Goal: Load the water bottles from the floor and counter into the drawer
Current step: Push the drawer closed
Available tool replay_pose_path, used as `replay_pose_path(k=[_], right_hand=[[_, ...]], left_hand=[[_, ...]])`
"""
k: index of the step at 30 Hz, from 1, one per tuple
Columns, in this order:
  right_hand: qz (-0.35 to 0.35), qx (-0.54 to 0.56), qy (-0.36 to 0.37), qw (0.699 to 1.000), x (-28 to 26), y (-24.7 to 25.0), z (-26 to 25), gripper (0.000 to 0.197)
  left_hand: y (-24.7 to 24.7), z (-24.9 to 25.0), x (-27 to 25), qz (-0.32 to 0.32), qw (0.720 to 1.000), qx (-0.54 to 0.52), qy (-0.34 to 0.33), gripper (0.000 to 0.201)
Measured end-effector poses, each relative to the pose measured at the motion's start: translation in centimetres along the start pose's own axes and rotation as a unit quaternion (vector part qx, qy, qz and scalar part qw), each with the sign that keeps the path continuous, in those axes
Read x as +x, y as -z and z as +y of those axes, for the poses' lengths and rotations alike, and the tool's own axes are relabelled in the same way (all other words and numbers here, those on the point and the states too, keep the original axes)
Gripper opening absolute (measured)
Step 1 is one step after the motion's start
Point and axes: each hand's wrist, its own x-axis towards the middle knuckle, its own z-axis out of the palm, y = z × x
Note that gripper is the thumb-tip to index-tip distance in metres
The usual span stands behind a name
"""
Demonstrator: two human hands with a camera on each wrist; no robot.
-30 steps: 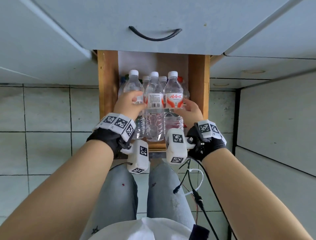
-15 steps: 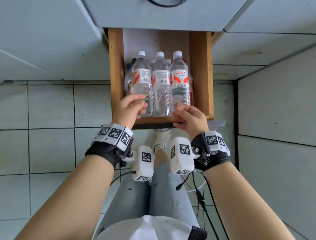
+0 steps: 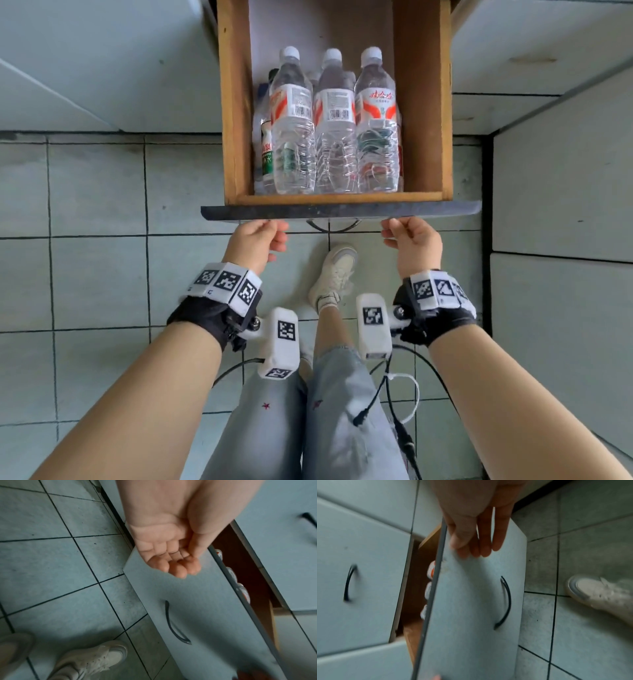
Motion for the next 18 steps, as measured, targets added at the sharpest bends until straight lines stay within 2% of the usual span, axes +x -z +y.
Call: replay_pose_path(k=[4, 9, 12, 18], right_hand=[[0.029, 0.014, 0.027, 0.999, 0.3, -0.5, 0.9, 0.012], [0.031, 0.021, 0.044, 0.998, 1.6, -0.9, 0.3, 0.013], [0.012, 0.011, 0.051, 0.999, 3.5, -0.8, -1.5, 0.012], [-0.009, 0.013, 0.052, 0.999, 8.0, -2.3, -6.3, 0.013]], left_hand=[[0.8, -0.6, 1.1, -0.006, 1.000, -0.005, -0.018, 0.033], [-0.6, 0.0, 1.6, 0.065, 0.996, -0.013, -0.055, 0.035], [-1.1, 1.5, 3.3, 0.084, 0.994, -0.030, -0.070, 0.036], [-1.6, 6.8, 7.6, 0.091, 0.993, -0.042, -0.060, 0.034]])
